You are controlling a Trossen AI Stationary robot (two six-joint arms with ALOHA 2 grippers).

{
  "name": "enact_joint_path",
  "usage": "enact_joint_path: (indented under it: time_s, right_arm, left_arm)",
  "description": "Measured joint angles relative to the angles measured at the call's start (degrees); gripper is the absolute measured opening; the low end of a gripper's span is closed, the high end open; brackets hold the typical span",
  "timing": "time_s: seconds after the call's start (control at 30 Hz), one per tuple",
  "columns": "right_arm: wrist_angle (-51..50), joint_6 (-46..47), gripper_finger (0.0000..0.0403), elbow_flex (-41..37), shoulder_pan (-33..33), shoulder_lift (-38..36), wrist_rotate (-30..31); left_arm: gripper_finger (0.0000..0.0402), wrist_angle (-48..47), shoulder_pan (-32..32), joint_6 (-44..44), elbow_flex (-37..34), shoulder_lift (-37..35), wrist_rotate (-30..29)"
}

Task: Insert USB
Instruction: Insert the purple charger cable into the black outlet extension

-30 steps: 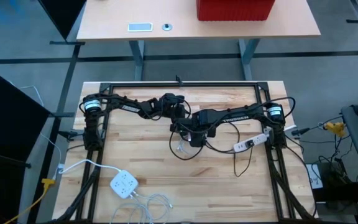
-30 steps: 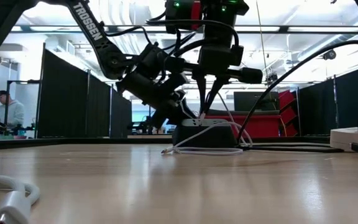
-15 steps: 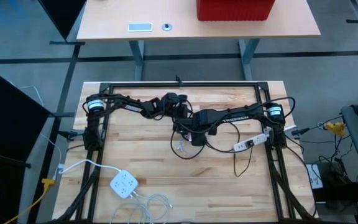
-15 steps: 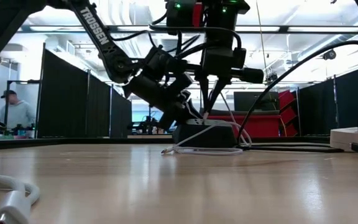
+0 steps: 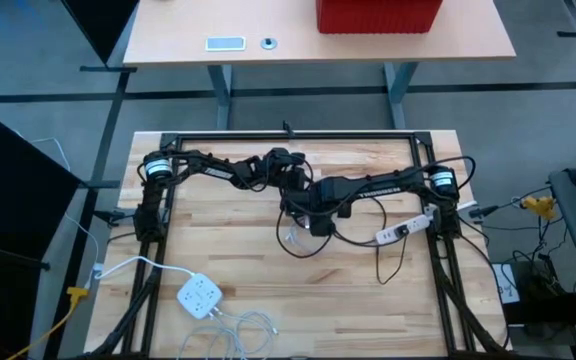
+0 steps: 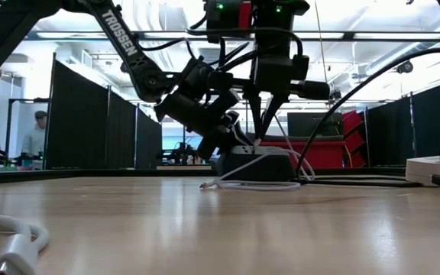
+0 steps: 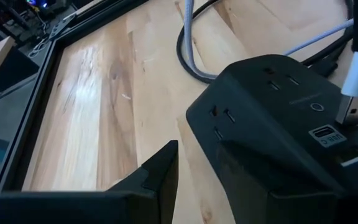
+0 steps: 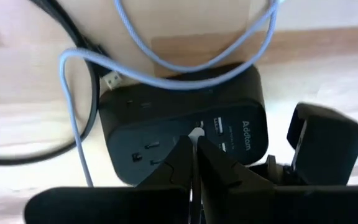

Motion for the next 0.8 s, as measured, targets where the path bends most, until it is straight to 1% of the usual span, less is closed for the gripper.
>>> enact_joint_path:
  time_s: [0.07,0.37,0.8]
  right_arm:
    - [-0.04,0.16,0.0000,-0.02,0.26,0.00,-1.26]
    - [0.19,0.20,0.0000,-0.02,0.45,0.02,-2.18]
    - [1.64,-0.12,0.0000,-0.06,0.41,2.73,-2.07]
  left_arm:
    - [0.0105,-0.02,-0.06,-0.05,0.07,0.00,0.35]
    - [0.0105,0.55,-0.33,-0.94,0.07,0.25,0.54]
    - [0.0105,1.51,-0.71,-1.07,0.07,0.30,0.63]
